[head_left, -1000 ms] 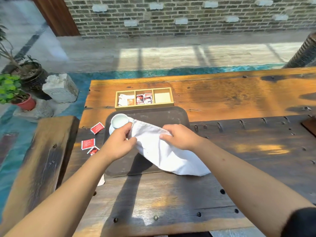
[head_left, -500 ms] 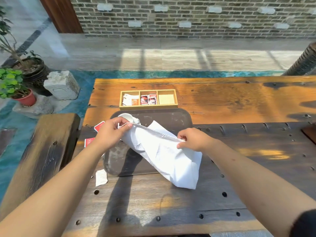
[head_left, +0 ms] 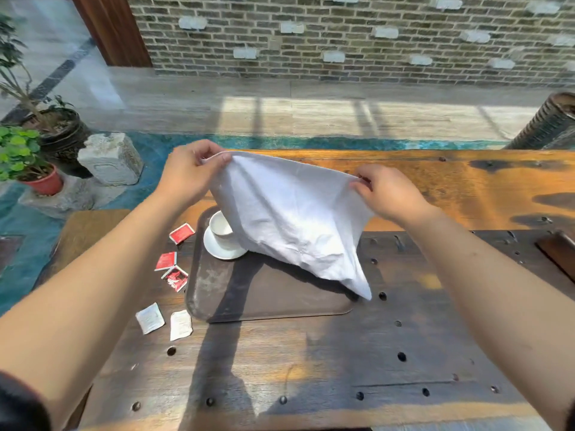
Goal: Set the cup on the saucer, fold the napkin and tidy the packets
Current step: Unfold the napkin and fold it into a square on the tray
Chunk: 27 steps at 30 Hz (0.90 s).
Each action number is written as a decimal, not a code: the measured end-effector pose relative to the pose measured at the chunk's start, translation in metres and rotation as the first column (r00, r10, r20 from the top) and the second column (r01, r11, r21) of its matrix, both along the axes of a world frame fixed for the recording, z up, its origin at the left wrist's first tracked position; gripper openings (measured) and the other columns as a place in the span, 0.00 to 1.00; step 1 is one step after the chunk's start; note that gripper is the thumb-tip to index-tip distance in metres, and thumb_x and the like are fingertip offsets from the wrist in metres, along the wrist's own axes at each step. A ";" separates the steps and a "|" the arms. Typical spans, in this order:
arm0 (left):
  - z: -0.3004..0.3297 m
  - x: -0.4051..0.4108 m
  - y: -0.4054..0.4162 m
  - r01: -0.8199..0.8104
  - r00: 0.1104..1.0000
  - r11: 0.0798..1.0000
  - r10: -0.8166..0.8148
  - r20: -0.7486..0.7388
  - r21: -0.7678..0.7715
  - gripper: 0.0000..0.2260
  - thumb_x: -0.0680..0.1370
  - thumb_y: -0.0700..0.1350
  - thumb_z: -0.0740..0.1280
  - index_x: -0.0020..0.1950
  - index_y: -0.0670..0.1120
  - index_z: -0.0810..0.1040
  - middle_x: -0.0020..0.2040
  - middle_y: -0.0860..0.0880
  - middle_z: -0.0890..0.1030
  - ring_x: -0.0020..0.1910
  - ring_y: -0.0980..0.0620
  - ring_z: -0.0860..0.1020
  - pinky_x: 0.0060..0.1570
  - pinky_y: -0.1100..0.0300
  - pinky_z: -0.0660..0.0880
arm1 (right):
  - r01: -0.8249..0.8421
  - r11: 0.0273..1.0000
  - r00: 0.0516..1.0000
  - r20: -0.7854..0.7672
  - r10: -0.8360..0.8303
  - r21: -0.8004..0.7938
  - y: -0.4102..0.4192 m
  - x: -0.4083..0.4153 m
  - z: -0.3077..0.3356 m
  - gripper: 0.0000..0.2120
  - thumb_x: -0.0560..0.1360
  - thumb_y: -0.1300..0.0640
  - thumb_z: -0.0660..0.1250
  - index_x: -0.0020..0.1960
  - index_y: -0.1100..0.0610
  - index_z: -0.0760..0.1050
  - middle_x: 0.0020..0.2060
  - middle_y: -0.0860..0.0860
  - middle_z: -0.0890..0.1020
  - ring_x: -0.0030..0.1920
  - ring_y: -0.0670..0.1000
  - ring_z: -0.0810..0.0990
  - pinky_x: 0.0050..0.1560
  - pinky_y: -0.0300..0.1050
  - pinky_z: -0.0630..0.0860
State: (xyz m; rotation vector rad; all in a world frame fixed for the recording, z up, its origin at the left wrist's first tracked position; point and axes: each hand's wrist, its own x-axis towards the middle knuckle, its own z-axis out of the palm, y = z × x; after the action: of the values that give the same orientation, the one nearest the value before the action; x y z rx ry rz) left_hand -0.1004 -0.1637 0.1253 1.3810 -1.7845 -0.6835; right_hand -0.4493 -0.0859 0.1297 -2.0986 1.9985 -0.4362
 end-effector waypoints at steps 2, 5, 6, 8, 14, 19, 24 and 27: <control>0.014 0.001 -0.001 -0.020 0.999 0.998 0.018 -0.026 -0.064 0.06 0.76 0.53 0.71 0.45 0.52 0.82 0.36 0.51 0.79 0.33 0.56 0.71 0.36 0.59 0.67 | -0.026 0.993 1.000 0.014 0.028 -0.119 0.001 -0.002 0.020 0.08 0.80 0.55 0.63 0.43 0.57 0.74 0.38 0.53 0.78 0.40 0.56 0.73 0.36 0.49 0.64; 0.023 0.007 0.009 0.030 1.000 0.995 -0.030 0.002 -0.097 0.08 0.75 0.54 0.71 0.46 0.50 0.83 0.37 0.53 0.81 0.34 0.61 0.73 0.37 0.64 0.70 | -0.069 0.975 0.998 -0.017 0.067 -0.210 0.011 -0.002 0.039 0.07 0.80 0.54 0.64 0.48 0.56 0.78 0.40 0.50 0.75 0.41 0.52 0.71 0.40 0.45 0.61; 0.023 0.011 0.015 0.054 0.998 0.995 -0.052 0.017 -0.086 0.07 0.76 0.54 0.71 0.46 0.51 0.83 0.37 0.54 0.82 0.35 0.61 0.74 0.38 0.63 0.71 | -0.089 0.973 0.996 -0.034 0.083 -0.212 0.017 0.000 0.043 0.07 0.80 0.54 0.65 0.49 0.57 0.78 0.40 0.51 0.76 0.41 0.54 0.72 0.40 0.47 0.63; 0.020 0.018 0.030 0.116 0.993 0.992 -0.114 0.039 -0.047 0.03 0.76 0.53 0.71 0.43 0.57 0.83 0.37 0.60 0.83 0.36 0.64 0.75 0.38 0.64 0.73 | -0.147 0.969 0.987 -0.096 0.130 -0.197 0.032 0.006 0.043 0.10 0.79 0.53 0.65 0.46 0.59 0.77 0.40 0.54 0.76 0.42 0.59 0.76 0.41 0.51 0.70; -0.003 0.044 0.092 0.331 0.930 0.934 -0.347 0.123 0.135 0.03 0.71 0.56 0.71 0.42 0.60 0.84 0.40 0.60 0.84 0.38 0.66 0.78 0.41 0.69 0.72 | -0.249 0.966 0.967 -0.067 0.244 -0.074 0.103 0.026 0.020 0.08 0.79 0.50 0.67 0.48 0.55 0.81 0.39 0.47 0.76 0.42 0.57 0.79 0.41 0.51 0.75; -0.030 0.070 0.148 0.464 0.843 0.838 -0.517 0.147 0.288 0.04 0.70 0.53 0.73 0.43 0.58 0.85 0.42 0.60 0.85 0.43 0.61 0.82 0.45 0.69 0.74 | -0.271 0.956 0.960 -0.047 0.278 0.109 0.176 0.035 -0.015 0.09 0.80 0.47 0.64 0.53 0.49 0.81 0.46 0.45 0.81 0.46 0.50 0.80 0.42 0.46 0.74; -0.056 0.089 0.188 0.559 0.725 0.736 -0.657 0.206 0.381 0.02 0.73 0.52 0.72 0.43 0.58 0.85 0.41 0.62 0.84 0.42 0.60 0.82 0.41 0.69 0.73 | -0.225 0.931 0.974 0.034 0.225 0.287 0.235 0.042 -0.053 0.13 0.81 0.43 0.61 0.54 0.46 0.81 0.49 0.43 0.81 0.49 0.46 0.80 0.49 0.44 0.75; -0.074 0.094 0.203 0.572 0.678 0.686 -0.704 0.212 0.450 0.03 0.74 0.53 0.72 0.42 0.57 0.85 0.41 0.64 0.83 0.41 0.63 0.80 0.41 0.71 0.71 | -0.201 0.893 0.978 0.029 0.208 0.403 0.262 0.050 -0.079 0.14 0.81 0.42 0.59 0.52 0.47 0.81 0.47 0.43 0.79 0.47 0.46 0.78 0.46 0.41 0.72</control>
State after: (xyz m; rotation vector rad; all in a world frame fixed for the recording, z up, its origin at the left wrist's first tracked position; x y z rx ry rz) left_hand -0.0067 0.0389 0.0515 1.1020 -2.6196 -1.2335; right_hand -0.3993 0.1758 0.0507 -2.0139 1.6690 0.0341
